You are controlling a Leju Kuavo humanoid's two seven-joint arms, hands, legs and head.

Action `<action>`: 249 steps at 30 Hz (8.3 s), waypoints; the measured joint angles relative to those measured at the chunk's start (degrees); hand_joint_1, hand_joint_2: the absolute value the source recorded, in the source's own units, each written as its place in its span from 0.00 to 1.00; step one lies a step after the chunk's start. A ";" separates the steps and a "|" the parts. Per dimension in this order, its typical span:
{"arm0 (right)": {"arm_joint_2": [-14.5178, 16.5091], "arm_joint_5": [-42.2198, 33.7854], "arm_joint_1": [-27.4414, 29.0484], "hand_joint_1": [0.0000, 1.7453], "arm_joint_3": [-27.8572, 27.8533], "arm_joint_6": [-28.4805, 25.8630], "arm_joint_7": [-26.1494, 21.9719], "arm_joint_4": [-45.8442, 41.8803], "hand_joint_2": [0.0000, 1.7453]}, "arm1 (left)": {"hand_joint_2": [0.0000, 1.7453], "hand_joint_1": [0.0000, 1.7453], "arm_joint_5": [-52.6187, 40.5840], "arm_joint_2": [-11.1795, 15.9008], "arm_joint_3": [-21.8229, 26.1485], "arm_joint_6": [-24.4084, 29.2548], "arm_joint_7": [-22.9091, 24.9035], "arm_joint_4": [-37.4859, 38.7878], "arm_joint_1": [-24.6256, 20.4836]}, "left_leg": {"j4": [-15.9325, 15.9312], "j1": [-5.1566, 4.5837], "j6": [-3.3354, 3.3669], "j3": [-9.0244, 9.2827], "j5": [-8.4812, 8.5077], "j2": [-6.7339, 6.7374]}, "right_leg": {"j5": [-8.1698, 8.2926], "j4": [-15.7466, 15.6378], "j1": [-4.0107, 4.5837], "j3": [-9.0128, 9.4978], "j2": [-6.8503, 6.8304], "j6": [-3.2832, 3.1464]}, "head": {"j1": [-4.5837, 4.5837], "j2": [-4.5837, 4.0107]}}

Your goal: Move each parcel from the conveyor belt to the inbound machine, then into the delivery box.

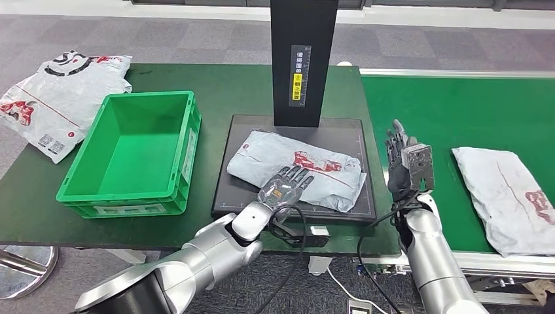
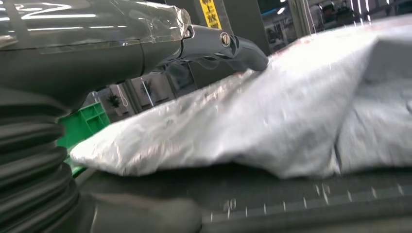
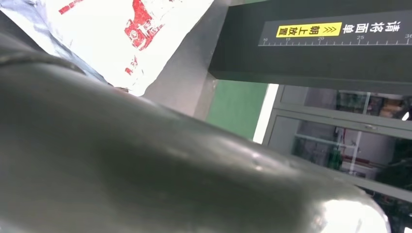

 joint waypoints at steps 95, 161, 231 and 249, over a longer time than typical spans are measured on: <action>-2.62 -2.07 2.18 0.00 -5.73 -9.25 2.09 5.98 0.00 | 1.00 1.00 -32.04 23.55 17.48 11.63 23.27 -1.82 -24.12 | 0.00 0.17 -0.23 -0.18 0.10 0.07 | 0.01 0.07 0.17 -0.27 0.12 -0.18 | 0.00 0.00; -3.21 37.63 3.99 0.00 -18.64 -25.17 19.79 3.32 1.00 | 1.00 0.00 28.67 9.40 66.67 -19.76 -26.87 -4.75 -15.47 | 0.02 0.03 -0.12 -0.20 -0.01 0.17 | 0.04 0.01 0.04 -0.29 0.18 -0.12 | 0.00 -0.01; -8.01 31.76 1.32 1.00 -10.03 -25.51 18.35 -12.78 1.00 | 1.00 0.00 49.89 6.75 49.54 -10.60 -32.79 -8.82 -1.54 | 0.01 0.09 -0.17 -0.17 -0.15 0.10 | -0.09 0.02 0.09 -0.21 0.16 -0.09 | 0.00 -0.01; -7.20 32.03 3.72 1.00 -6.09 -23.49 19.27 -20.34 1.00 | 1.00 0.00 50.02 6.94 49.26 -10.39 -32.92 -8.83 -1.73 | 0.02 0.09 -0.18 -0.18 -0.13 0.10 | -0.10 0.03 0.09 -0.21 0.12 -0.09 | 0.00 0.00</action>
